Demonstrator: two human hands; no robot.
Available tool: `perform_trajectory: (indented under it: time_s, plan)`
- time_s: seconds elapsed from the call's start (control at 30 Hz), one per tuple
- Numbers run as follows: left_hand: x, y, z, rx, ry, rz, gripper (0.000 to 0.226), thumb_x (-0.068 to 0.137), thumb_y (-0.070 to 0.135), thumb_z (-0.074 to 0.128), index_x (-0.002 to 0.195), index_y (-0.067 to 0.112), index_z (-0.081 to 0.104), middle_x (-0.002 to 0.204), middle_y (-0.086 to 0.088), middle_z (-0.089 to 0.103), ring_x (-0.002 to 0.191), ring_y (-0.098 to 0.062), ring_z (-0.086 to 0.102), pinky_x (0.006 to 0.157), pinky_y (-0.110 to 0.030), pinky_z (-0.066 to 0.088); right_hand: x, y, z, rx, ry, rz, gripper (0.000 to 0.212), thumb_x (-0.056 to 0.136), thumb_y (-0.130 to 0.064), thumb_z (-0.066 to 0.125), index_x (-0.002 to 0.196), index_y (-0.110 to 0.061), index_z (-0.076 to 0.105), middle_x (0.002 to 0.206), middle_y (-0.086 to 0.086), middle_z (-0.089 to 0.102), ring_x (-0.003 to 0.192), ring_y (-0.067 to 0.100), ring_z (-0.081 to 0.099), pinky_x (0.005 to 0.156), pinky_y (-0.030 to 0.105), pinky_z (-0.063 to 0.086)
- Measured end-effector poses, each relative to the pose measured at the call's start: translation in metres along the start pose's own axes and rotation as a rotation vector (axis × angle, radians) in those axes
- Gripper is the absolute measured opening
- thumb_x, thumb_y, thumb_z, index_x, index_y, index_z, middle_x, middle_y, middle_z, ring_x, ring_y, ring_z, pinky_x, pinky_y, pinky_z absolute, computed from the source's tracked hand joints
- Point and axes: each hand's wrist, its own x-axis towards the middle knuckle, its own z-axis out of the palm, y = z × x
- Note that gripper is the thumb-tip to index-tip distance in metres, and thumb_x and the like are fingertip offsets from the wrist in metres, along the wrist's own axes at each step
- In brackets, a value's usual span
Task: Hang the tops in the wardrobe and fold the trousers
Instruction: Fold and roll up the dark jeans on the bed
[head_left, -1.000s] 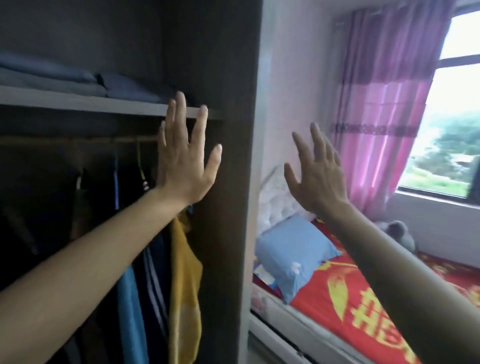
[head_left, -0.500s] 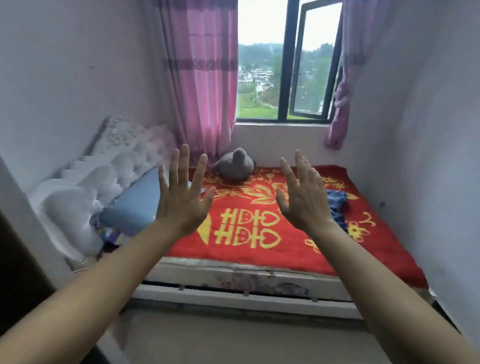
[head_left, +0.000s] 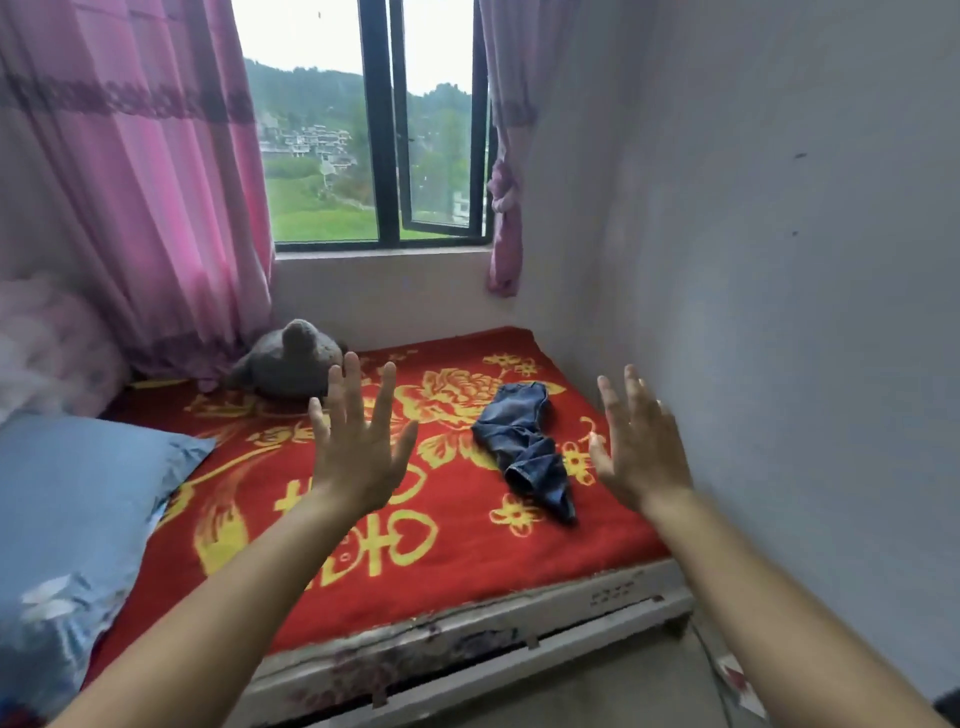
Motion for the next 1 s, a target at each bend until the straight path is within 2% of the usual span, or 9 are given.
perform_trajectory:
  time_s: [0.23,0.37,0.6,0.67,0.77,0.87,1.0]
  plan:
    - [0.077,0.025,0.097,-0.043,-0.159,0.084,0.075,0.098,0.058,0.028,0.155,0.029,-0.012,0.157,-0.008,-0.033,0.147,-0.031,-0.022,0.116,-0.063,0.007,0.036,0.055,0.063,-0.045,-0.042,0.164,0.08,0.089,-0.036,0.065,0.155,-0.014,0.027,0.16,0.025,0.02,0.141,0.042,0.034,0.113,0.054,0.036]
    - [0.119,0.045,0.157,-0.044,-0.236,0.144,0.075,0.097,0.057,0.03,0.156,0.029,-0.008,0.159,-0.008,-0.028,0.147,-0.031,-0.021,0.117,-0.063,0.007,0.071,0.095,0.104,-0.053,-0.064,0.228,0.08,0.09,-0.036,0.063,0.156,-0.015,0.024,0.16,0.026,0.018,0.141,0.042,0.033,0.113,0.052,0.034]
    - [0.208,0.072,0.283,-0.003,-0.357,0.187,0.077,0.089,0.066,0.012,0.155,0.033,-0.009,0.16,-0.007,-0.028,0.148,-0.03,-0.021,0.117,-0.057,0.0,0.16,0.167,0.232,0.018,-0.184,0.275,0.079,0.093,-0.039,0.057,0.157,-0.017,0.017,0.163,0.022,0.012,0.145,0.039,0.029,0.115,0.049,0.033]
    - [0.242,0.079,0.322,0.009,-0.405,0.132,0.077,0.088,0.068,0.01,0.155,0.034,-0.011,0.161,-0.007,-0.024,0.148,-0.03,-0.019,0.119,-0.056,0.003,0.198,0.187,0.277,0.051,-0.236,0.271,0.079,0.094,-0.039,0.055,0.158,-0.016,0.015,0.163,0.022,0.01,0.146,0.037,0.027,0.115,0.048,0.033]
    - [0.285,0.088,0.377,0.033,-0.506,-0.011,0.073,0.096,0.063,0.021,0.153,0.034,-0.015,0.161,-0.008,-0.023,0.149,-0.029,-0.017,0.119,-0.054,0.009,0.247,0.214,0.339,0.094,-0.38,0.277,0.077,0.096,-0.041,0.051,0.158,-0.016,0.012,0.164,0.021,0.007,0.148,0.036,0.024,0.116,0.046,0.03]
    - [0.314,0.097,0.431,0.078,-0.565,-0.017,0.073,0.098,0.059,0.023,0.153,0.033,-0.017,0.161,-0.01,-0.022,0.149,-0.03,-0.016,0.119,-0.054,0.01,0.284,0.24,0.399,0.13,-0.486,0.272,0.076,0.098,-0.042,0.047,0.159,-0.017,0.008,0.165,0.02,0.004,0.149,0.035,0.02,0.117,0.046,0.028]
    - [0.334,0.109,0.507,-0.049,-0.667,-0.221,0.073,0.099,0.058,0.03,0.155,0.032,-0.01,0.163,-0.01,-0.013,0.15,-0.029,-0.007,0.12,-0.05,0.014,0.31,0.26,0.475,0.2,-0.6,0.35,0.077,0.098,-0.043,0.047,0.159,-0.019,0.005,0.165,0.018,0.005,0.149,0.035,0.022,0.116,0.046,0.027]
